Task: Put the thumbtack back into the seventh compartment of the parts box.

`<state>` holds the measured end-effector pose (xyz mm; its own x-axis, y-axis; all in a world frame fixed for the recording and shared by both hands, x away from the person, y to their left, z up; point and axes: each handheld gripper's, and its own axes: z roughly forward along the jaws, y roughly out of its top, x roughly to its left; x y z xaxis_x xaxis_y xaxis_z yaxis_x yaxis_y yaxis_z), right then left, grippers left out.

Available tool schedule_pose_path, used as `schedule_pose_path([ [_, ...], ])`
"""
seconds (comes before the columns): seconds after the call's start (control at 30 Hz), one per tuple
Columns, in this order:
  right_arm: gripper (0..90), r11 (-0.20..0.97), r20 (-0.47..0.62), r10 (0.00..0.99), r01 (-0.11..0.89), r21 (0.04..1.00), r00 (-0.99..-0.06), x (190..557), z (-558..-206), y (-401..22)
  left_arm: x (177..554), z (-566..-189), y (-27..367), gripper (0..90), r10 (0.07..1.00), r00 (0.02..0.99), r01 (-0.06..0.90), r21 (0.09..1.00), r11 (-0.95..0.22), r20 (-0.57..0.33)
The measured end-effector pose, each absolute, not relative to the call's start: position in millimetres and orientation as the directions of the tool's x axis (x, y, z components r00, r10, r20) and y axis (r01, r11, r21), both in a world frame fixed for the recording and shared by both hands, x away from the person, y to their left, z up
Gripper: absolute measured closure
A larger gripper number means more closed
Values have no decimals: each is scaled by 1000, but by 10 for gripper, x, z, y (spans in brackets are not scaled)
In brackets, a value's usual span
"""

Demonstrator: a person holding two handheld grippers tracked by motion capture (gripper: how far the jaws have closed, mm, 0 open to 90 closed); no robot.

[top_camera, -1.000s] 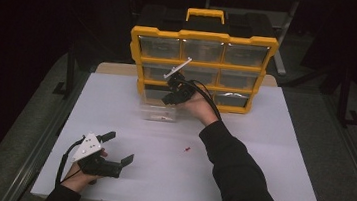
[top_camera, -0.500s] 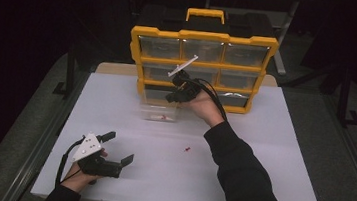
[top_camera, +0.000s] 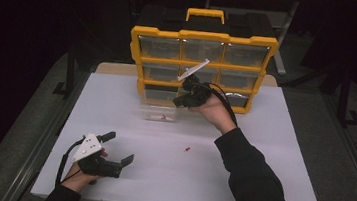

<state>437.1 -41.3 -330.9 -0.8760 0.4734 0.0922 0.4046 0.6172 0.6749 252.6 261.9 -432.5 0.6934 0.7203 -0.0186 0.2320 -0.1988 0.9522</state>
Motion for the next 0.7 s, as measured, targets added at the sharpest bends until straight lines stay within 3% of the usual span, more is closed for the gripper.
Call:
schedule_pose_path([
  [0.7, 884, 605, 103, 468, 403, 687, -878, 4064, -3521, -748, 2527, -4327, 2612, 0, 723, 691, 236, 952, -194, -23],
])
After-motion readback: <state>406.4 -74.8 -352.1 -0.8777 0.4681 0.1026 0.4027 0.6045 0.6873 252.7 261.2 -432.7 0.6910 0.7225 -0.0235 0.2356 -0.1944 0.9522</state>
